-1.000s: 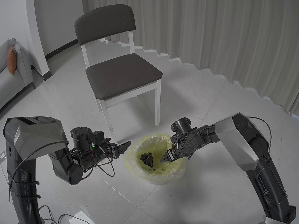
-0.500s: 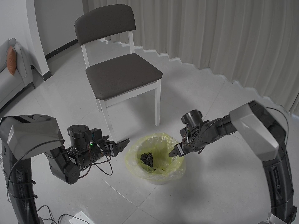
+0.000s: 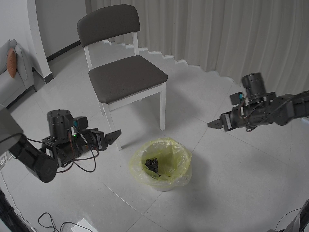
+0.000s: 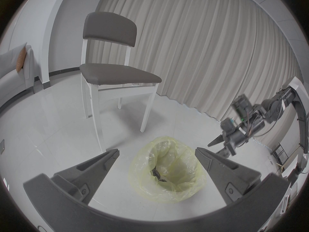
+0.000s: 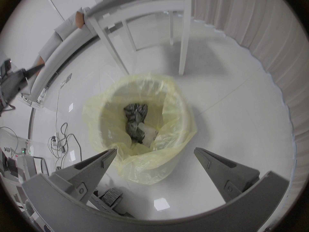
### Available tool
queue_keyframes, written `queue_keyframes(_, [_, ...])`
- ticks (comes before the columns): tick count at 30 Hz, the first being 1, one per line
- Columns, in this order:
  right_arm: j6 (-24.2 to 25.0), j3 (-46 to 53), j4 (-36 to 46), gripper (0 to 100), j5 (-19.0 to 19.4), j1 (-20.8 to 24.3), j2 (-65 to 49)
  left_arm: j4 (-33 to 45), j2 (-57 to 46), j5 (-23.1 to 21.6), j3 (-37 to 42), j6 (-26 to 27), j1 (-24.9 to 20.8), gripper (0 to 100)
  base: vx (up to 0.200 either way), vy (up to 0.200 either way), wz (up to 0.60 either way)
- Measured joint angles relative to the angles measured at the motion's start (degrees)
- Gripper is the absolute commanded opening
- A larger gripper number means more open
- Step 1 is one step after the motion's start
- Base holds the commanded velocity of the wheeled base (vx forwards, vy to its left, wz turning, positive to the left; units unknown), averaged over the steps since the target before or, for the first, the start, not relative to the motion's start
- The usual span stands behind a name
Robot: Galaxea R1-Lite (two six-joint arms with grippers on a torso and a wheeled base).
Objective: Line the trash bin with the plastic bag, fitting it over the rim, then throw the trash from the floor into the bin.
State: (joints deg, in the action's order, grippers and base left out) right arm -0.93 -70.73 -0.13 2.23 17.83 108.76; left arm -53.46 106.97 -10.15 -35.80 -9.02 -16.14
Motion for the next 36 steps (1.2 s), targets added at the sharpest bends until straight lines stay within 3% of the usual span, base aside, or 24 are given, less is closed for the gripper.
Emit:
queue_keyframes(11, [0.4,21.4,-7.6,100,-1.9,-4.5,-31.1,17.9,-28.7,3.4,4.4,0.0,1.5,100,0.0,0.0,0.0])
queue_keyframes(20, [0.7,34.0,-8.9,100,-2.1,-7.7,-55.7,36.6,-54.4,5.0,7.6,0.0,2.1,100,0.0,0.0,0.0])
queue_keyframes(31, [3.0,51.8,-8.3,100,1.3,-14.6,-84.8,58.4,-83.6,5.9,10.4,-0.1,5.4,100,0.0,0.0,0.0])
queue_keyframes(36, [5.6,63.6,-10.6,100,0.7,-17.5,-95.5,64.5,-92.5,7.5,11.3,-0.2,7.7,100,0.0,0.0,0.0])
